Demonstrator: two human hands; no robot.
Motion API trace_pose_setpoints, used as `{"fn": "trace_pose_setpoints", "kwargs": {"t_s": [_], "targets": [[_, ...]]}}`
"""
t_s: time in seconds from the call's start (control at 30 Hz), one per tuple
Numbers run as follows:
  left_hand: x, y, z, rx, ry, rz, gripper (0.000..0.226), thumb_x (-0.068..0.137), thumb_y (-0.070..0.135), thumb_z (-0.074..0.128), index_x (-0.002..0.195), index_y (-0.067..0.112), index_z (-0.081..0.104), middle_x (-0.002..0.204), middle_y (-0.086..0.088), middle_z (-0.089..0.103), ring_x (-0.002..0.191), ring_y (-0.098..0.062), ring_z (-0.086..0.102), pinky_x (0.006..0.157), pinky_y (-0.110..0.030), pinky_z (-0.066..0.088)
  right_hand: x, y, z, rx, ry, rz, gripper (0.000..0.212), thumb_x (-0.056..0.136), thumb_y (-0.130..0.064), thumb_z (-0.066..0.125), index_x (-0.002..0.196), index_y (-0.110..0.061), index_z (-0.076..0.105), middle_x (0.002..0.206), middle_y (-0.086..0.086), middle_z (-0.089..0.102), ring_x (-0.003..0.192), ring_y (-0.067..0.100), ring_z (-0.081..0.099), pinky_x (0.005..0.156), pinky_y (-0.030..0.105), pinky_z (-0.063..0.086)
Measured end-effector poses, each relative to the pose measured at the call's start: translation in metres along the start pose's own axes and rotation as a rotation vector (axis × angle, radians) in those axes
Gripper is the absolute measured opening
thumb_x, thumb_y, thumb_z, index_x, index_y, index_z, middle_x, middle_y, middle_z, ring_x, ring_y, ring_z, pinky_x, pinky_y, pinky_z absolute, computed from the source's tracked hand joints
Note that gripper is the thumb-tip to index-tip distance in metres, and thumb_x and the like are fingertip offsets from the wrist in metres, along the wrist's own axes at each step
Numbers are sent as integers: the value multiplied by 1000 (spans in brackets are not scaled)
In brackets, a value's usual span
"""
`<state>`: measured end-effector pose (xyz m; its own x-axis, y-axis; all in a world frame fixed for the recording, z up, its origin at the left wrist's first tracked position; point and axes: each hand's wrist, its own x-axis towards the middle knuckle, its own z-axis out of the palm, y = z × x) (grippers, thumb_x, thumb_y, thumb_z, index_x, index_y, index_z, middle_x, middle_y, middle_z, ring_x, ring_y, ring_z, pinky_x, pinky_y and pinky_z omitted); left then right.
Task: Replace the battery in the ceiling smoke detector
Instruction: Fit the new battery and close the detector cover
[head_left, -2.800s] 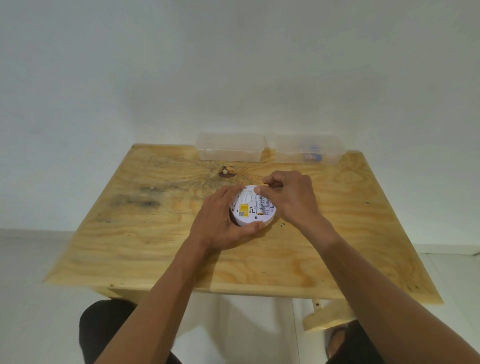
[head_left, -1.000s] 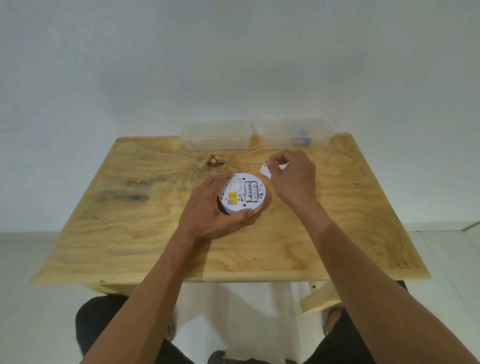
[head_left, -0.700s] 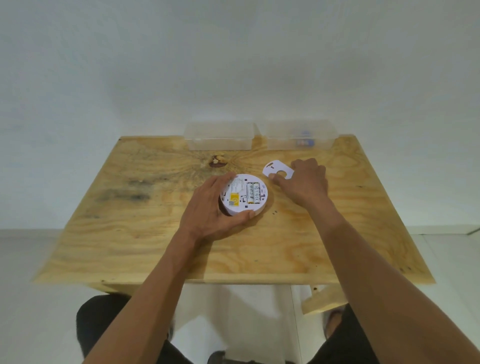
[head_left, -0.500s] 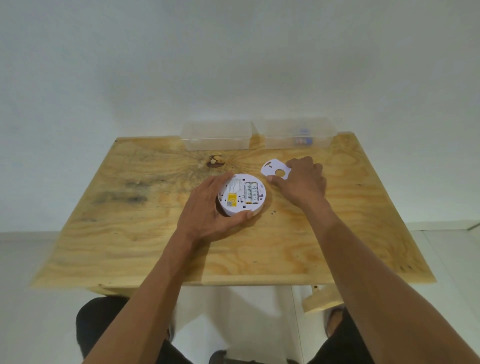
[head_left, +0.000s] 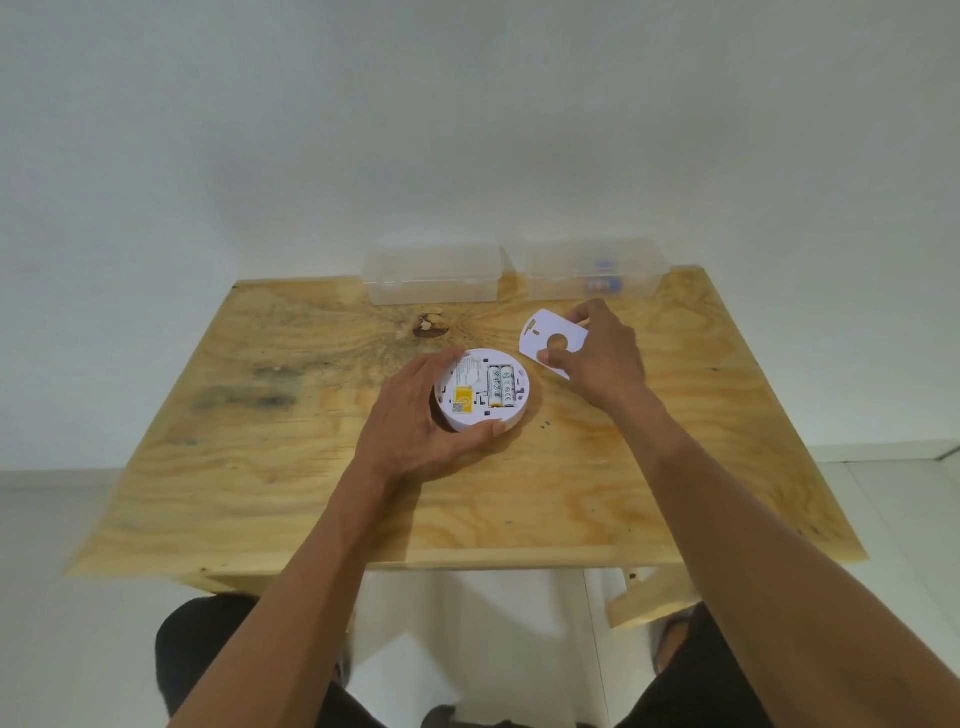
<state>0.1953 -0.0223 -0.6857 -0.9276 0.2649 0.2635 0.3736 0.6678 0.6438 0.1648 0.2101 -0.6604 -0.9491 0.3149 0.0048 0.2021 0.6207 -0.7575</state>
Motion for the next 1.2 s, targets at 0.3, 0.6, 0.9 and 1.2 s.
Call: {"fn": "trace_pose_setpoints", "kwargs": {"t_s": [0.3, 0.6, 0.9, 1.2], "targets": [[-1, 1, -1, -20, 0, 0, 93, 65, 73, 72, 142, 26, 50, 132, 6, 60, 114, -8, 55, 101, -38, 49, -5, -4, -24, 414, -60, 113, 27, 74, -13, 84, 95, -11, 67, 96, 11, 73, 79, 26, 71, 52, 29, 51], [0, 3, -3, -70, 14, 11, 89, 62, 72, 75, 136, 26, 55, 121, 15, 60, 108, -7, 59, 94, -34, 52, -24, -42, -25, 193, -270, -185, 14, 74, -8, 82, 87, -11, 77, 85, -3, 75, 79, 6, 66, 69, 26, 51], [2, 2, -8, -180, -12, -65, 92, 52, 72, 80, 132, 34, 56, 122, 16, 63, 107, -4, 63, 90, -34, 56, -29, -62, -7, -99, -389, -414, 22, 75, -31, 85, 92, -18, 79, 92, -12, 73, 91, 1, 64, 71, 14, 40], [1, 0, -6, -193, -9, -74, 93, 53, 72, 82, 133, 32, 56, 123, 15, 62, 108, -5, 63, 91, -37, 57, -28, -77, -19, -543, -586, -531, 65, 72, -45, 84, 130, -24, 63, 129, -1, 60, 103, 18, 52, 78, 31, 42]]}}
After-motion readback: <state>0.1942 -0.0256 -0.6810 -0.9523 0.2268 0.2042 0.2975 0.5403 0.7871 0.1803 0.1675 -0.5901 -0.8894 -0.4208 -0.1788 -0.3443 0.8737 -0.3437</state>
